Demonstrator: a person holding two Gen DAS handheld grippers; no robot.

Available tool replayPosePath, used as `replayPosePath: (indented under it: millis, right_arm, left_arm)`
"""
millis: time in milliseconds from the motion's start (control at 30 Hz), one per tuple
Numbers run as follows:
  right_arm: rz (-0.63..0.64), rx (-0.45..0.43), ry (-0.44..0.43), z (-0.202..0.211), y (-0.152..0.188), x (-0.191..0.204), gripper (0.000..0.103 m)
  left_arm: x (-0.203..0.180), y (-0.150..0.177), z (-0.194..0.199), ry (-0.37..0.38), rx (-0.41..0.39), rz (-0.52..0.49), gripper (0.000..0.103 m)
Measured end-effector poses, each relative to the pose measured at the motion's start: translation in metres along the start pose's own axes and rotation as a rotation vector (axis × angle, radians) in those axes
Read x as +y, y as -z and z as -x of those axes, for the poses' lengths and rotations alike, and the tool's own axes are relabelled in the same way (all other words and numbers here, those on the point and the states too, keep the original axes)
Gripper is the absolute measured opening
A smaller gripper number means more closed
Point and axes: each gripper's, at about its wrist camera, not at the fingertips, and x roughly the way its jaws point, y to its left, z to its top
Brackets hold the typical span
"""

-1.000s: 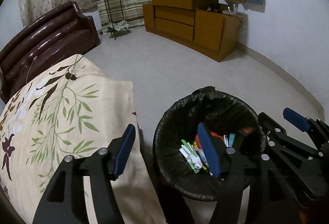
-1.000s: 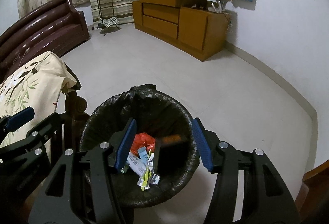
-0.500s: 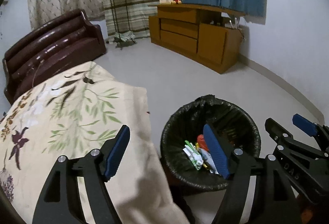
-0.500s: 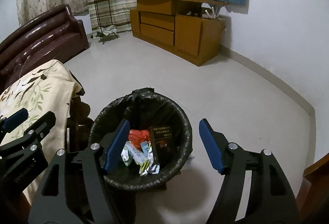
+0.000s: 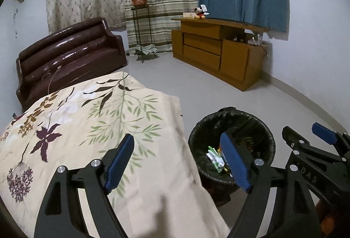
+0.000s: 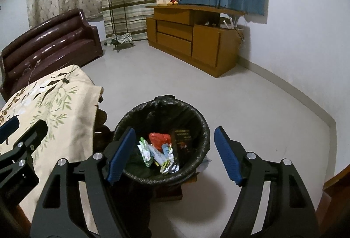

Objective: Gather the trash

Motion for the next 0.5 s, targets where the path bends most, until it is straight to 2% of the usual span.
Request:
replayPosePath:
  millis: [500]
  right_arm:
    - [0.028,-0.053,-0.021,0.047,0.01,0.013,0.075]
  left_arm:
    - [0.02,0.012,0.037,-0.01,-0.044,0.035,0.081]
